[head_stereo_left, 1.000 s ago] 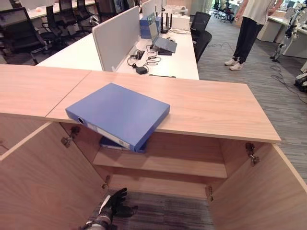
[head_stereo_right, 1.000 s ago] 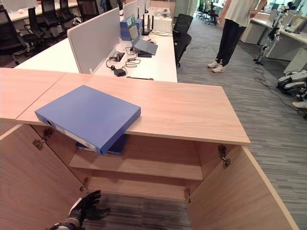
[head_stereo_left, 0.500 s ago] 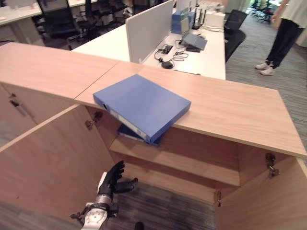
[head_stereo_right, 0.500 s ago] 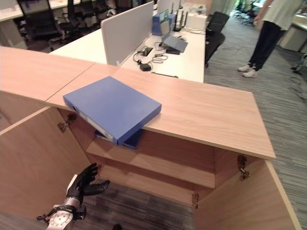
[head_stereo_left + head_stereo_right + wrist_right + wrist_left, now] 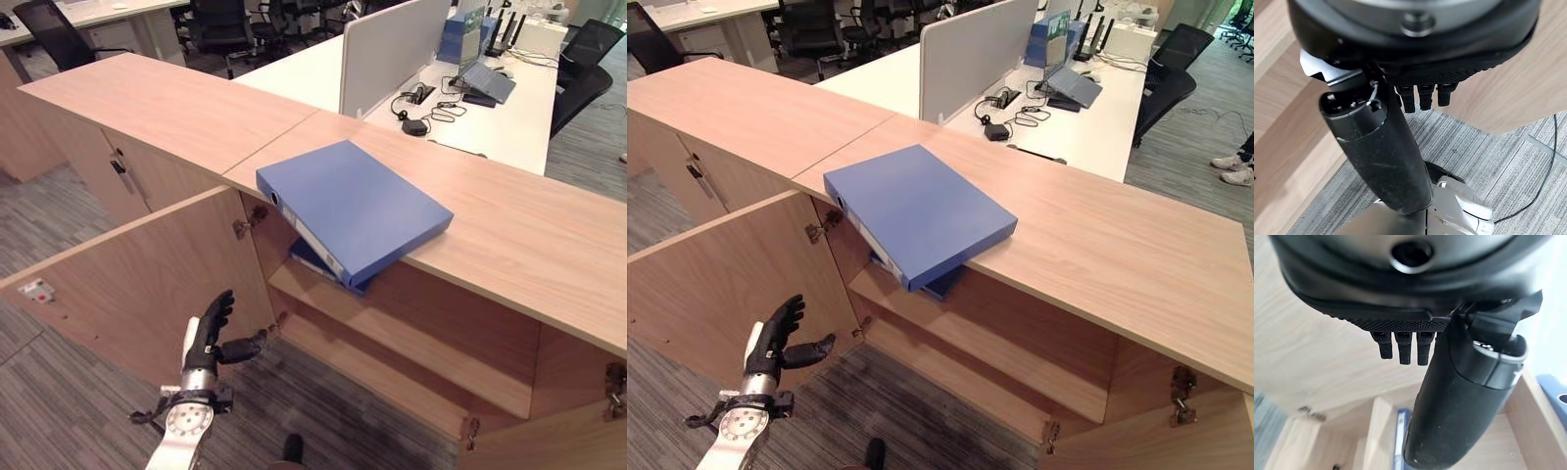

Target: Put the empty folder in the office cabinet

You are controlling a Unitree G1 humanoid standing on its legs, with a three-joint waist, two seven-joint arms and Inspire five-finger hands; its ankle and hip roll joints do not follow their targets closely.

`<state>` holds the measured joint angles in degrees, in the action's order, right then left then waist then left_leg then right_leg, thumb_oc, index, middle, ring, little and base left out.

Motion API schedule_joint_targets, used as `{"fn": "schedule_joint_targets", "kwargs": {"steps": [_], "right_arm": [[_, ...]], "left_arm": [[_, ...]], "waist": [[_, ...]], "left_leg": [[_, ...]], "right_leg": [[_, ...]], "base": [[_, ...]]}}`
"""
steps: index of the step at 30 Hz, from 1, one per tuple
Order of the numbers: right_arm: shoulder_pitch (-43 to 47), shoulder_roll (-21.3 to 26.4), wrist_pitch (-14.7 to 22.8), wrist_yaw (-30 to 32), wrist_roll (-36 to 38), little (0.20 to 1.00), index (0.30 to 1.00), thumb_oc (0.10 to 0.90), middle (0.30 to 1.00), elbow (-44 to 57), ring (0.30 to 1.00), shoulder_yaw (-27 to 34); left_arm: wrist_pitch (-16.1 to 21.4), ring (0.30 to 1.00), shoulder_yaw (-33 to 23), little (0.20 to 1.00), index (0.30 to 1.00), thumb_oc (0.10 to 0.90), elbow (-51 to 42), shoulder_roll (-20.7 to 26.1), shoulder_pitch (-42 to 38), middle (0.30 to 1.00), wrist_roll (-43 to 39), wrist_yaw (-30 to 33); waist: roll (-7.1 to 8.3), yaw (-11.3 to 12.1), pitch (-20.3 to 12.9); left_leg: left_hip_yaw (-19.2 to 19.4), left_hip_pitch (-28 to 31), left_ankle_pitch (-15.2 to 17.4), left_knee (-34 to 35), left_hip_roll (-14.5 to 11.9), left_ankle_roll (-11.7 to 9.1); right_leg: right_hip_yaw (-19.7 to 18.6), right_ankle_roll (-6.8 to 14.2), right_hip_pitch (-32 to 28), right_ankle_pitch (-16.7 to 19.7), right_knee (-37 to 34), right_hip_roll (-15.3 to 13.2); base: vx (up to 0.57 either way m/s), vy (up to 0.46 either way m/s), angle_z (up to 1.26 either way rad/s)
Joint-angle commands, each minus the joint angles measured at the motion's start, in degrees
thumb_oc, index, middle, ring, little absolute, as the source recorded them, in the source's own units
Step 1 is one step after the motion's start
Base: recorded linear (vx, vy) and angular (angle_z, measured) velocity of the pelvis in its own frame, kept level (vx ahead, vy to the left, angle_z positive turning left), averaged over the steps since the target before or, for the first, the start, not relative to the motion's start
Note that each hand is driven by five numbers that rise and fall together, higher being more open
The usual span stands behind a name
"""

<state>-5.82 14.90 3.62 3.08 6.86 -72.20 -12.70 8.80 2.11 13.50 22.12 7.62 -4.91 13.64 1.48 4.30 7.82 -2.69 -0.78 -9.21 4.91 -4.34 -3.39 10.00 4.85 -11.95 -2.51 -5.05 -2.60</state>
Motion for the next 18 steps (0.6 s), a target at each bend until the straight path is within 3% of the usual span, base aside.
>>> {"fn": "schedule_joint_targets", "kwargs": {"steps": [1,5,8,10,11,12,18], "right_arm": [[1.25,0.81,0.69,0.64,-0.97,0.900,0.900,0.800,0.900,-0.01,0.900,-1.84],[0.77,0.77,0.92,0.34,-0.71,0.900,0.900,0.800,0.900,-0.59,0.900,-1.65],[0.45,0.77,1.04,0.16,-0.63,0.900,0.900,0.800,0.900,-1.06,0.900,-1.49],[-0.02,1.09,1.09,-0.27,-0.51,0.900,0.900,0.800,0.900,-1.58,0.900,-1.56],[-0.02,1.08,1.09,-0.27,-0.51,0.900,0.900,0.800,0.900,-1.58,0.900,-1.56],[-0.30,1.23,1.26,-0.69,-0.59,0.900,0.900,0.800,0.900,-1.90,0.900,-1.82],[-0.61,1.41,2.20,-1.23,0.53,0.900,0.900,0.800,0.900,-1.88,0.900,-1.98]], "left_arm": [[6.85,0.900,-3.92,0.900,0.900,0.800,-8.00,4.75,-8.91,0.900,6.40,5.06],[5.99,0.900,-4.55,0.900,0.900,0.800,-7.43,10.18,-9.87,0.900,16.53,8.18],[5.72,0.900,-4.88,0.900,0.900,0.800,-8.33,12.25,-9.95,0.900,19.80,8.84],[5.15,0.900,-5.00,0.900,0.900,0.800,-8.38,17.21,-10.73,0.900,26.20,10.79],[5.15,0.900,-4.99,0.900,0.900,0.800,-8.38,17.22,-10.74,0.900,26.21,10.80],[5.16,0.900,-4.24,0.900,0.900,0.800,-9.00,21.02,-11.51,0.900,30.46,11.55],[4.79,0.900,-2.35,0.900,0.900,0.800,-10.97,28.15,-13.50,0.900,38.90,13.79]], "waist": [[2.32,-1.09,-0.22],[1.86,-1.62,-0.37],[1.57,-1.76,-0.51],[1.00,-2.30,-0.70],[1.01,-2.28,-0.69],[0.64,-2.59,-0.81],[-0.14,-3.60,-1.38]], "left_leg": [[4.57,2.27,6.08,-4.05,-1.56,-2.87],[5.38,3.07,6.17,-3.63,-1.93,-3.14],[5.68,3.43,6.25,-3.43,-2.05,-3.13],[6.40,4.22,6.38,-3.12,-2.32,-3.16],[6.42,4.24,6.38,-3.11,-2.32,-3.16],[6.97,4.71,6.46,-2.97,-2.49,-3.16],[7.91,5.77,6.61,-2.50,-2.82,-3.02]], "right_leg": [[-3.28,1.51,0.19,-5.66,0.21,0.47],[-3.26,1.63,0.03,-5.83,0.26,0.53],[-3.60,1.65,-0.02,-5.84,0.27,0.55],[-4.10,1.72,-0.14,-5.92,0.33,0.54],[-4.12,1.72,-0.14,-5.92,0.33,0.54],[-4.32,1.85,-0.24,-5.97,0.37,0.63],[-5.25,1.99,-0.35,-6.15,0.51,0.75]], "base": [[0.00,0.000,0.00],[0.01,-0.011,-0.03],[0.01,-0.007,-0.06],[0.03,-0.005,-0.09],[0.02,-0.002,-0.11],[0.01,-0.003,-0.10],[0.02,-0.001,-0.10]]}}
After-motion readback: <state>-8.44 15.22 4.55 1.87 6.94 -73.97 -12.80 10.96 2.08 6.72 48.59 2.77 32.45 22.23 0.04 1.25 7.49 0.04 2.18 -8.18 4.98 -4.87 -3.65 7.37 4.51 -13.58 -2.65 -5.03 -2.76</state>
